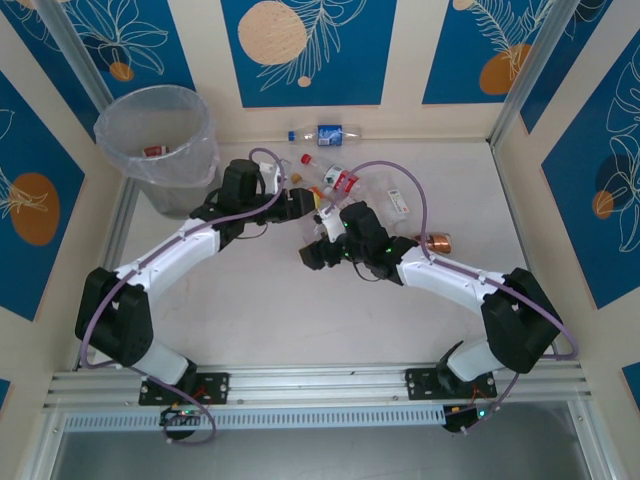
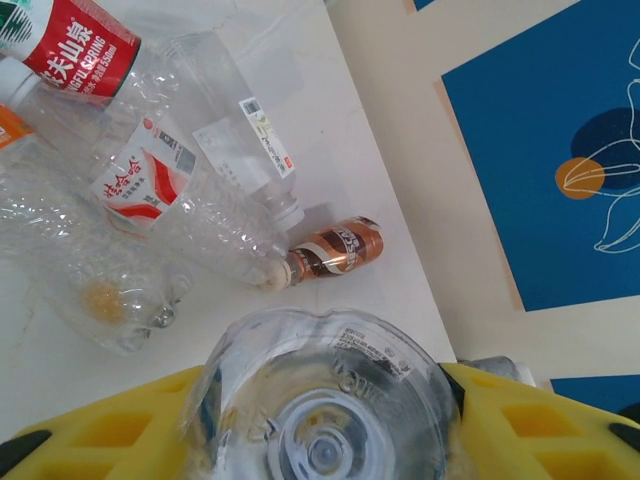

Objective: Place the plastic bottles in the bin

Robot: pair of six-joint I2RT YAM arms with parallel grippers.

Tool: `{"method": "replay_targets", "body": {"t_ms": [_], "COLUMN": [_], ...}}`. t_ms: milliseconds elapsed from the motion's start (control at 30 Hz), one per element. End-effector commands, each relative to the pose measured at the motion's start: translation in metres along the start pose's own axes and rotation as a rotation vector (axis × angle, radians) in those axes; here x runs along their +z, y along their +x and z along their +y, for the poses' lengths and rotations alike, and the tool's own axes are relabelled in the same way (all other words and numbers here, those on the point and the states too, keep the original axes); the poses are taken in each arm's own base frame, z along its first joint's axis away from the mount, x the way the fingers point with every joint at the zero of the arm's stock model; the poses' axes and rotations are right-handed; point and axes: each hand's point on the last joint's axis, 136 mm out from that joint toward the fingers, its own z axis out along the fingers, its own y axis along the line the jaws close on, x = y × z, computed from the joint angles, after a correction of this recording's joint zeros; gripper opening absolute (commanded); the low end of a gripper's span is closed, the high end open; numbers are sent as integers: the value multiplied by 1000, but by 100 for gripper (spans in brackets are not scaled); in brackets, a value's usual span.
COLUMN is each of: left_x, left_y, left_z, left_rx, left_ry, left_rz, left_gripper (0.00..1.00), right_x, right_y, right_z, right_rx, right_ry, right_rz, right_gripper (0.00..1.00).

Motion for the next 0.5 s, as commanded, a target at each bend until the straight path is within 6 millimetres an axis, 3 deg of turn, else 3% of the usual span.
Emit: {"method": "replay_targets", "body": {"t_ms": [0, 100, 133, 467], "left_x": [-8, -10, -10, -13], "left_y": [-6, -9, -10, -17], "left_z": [-11, -11, -10, -8], "left_rx": [65, 73, 76, 93], "left_ry": [-21, -33, -35, -55], "left_rz": [-16, -23, -23, -34], "left_gripper": [40, 40, 40, 41], "right_x": [-10, -16, -18, -42], "right_y": [-17, -16, -16, -1], "right_z": [8, 12, 13, 13], "right_rx": [-16, -21, -24, -7], "right_ry": [-22, -41, -44, -43], "right_rz": [-71, -78, -80, -58], "right_gripper": [83, 90, 99, 99]}}
